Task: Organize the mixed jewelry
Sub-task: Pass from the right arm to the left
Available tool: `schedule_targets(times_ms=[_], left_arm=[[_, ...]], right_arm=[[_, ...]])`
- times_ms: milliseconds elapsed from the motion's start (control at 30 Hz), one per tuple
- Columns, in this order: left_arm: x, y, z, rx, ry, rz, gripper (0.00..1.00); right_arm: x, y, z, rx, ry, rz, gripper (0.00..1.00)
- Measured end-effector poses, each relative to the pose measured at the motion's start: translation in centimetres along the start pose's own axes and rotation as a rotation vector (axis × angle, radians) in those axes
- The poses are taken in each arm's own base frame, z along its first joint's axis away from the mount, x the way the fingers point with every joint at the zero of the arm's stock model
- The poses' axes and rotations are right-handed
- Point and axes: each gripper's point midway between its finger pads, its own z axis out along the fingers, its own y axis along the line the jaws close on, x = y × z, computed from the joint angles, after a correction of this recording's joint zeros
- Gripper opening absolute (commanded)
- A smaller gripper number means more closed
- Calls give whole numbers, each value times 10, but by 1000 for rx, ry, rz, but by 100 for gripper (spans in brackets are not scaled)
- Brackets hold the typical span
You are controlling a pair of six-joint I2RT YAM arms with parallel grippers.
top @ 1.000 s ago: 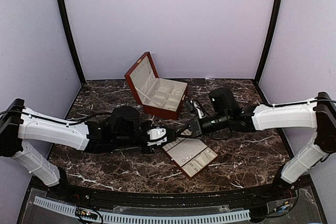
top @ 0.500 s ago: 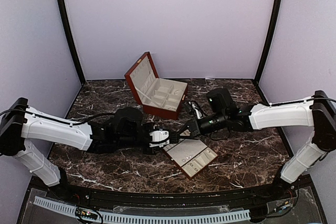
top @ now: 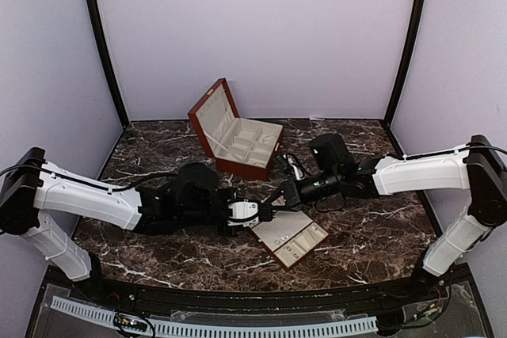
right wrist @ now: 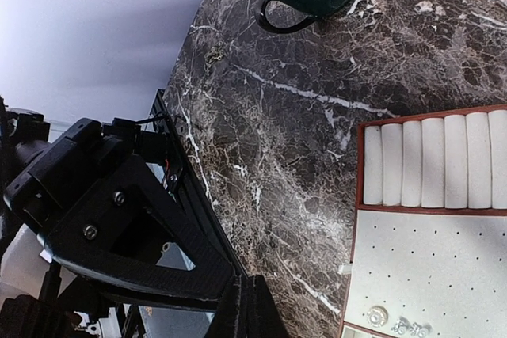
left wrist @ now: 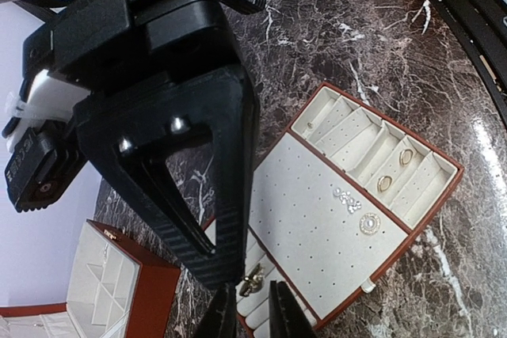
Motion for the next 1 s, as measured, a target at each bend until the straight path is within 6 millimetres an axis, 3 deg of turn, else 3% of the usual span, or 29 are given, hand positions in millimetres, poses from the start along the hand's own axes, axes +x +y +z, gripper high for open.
schedule_targets(times_ms=[233,800,1000], left_arm=[[1,0,3,-20,13,12,10],[3,-1,10,-24,39,22,13],[5,-2,14,-25,53,34,8]], right_arm=[[1,-1,1,1,5,9,0],[2,-7,3,14,9,35,0],[2,-12,3,29,11,48,0]])
